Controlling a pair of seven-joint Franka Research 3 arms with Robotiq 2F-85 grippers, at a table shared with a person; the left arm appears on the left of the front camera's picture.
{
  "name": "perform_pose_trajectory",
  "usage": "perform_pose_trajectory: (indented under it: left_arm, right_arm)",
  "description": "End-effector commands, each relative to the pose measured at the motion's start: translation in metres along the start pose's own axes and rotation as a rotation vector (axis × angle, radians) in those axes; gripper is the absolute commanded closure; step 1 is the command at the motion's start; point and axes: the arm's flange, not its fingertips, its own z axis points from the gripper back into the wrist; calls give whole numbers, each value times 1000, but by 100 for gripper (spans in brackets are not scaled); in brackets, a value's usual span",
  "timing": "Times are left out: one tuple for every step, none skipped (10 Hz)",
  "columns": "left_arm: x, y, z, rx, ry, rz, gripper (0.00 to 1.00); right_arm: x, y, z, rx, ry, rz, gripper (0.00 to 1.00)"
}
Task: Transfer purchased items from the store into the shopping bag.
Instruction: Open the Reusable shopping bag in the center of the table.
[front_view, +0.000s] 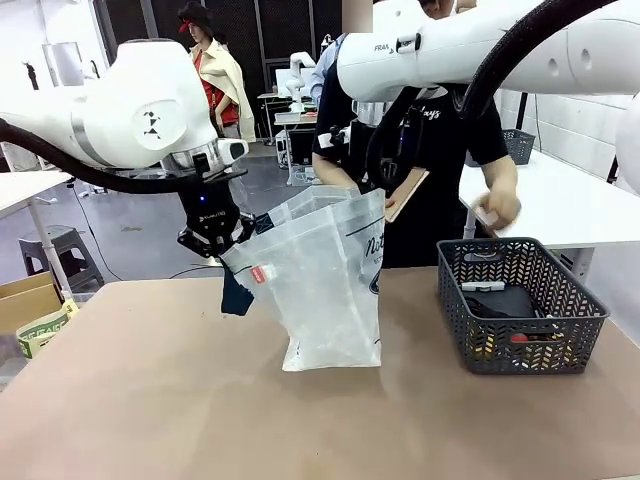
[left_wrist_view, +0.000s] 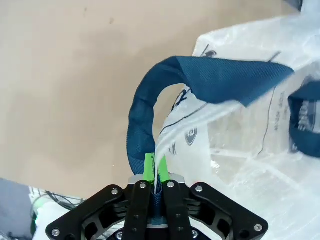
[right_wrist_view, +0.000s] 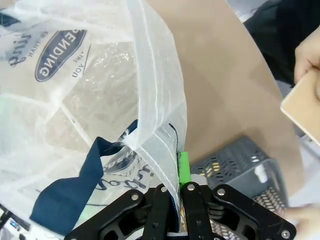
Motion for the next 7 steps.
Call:
perform_pose_trajectory:
  left_arm:
    - [10, -2, 4, 17, -8, -132, 100]
    - [11, 1, 5, 15, -4, -161, 100]
    - [14, 3, 8, 9, -17, -163, 100]
    - [16, 3, 10, 6, -35, -211, 100]
    - [18, 5, 10, 15, -60, -267, 100]
    - [20, 8, 10, 13, -65, -311, 100]
    - [22, 10, 10, 5, -55, -325, 100]
  right_arm:
    - [-9, 4, -4, -55, -15, 55, 100]
    - [-10, 6, -5, -65, -20, 84, 100]
    - [-12, 8, -5, -66, -29, 109, 100]
    - [-14, 9, -6, -70, -35, 134, 100]
    - [-17, 9, -6, -77, -43, 154, 100]
    - [-18, 10, -6, -85, -48, 167, 100]
    - [-20, 9, -6, -88, -50, 174, 100]
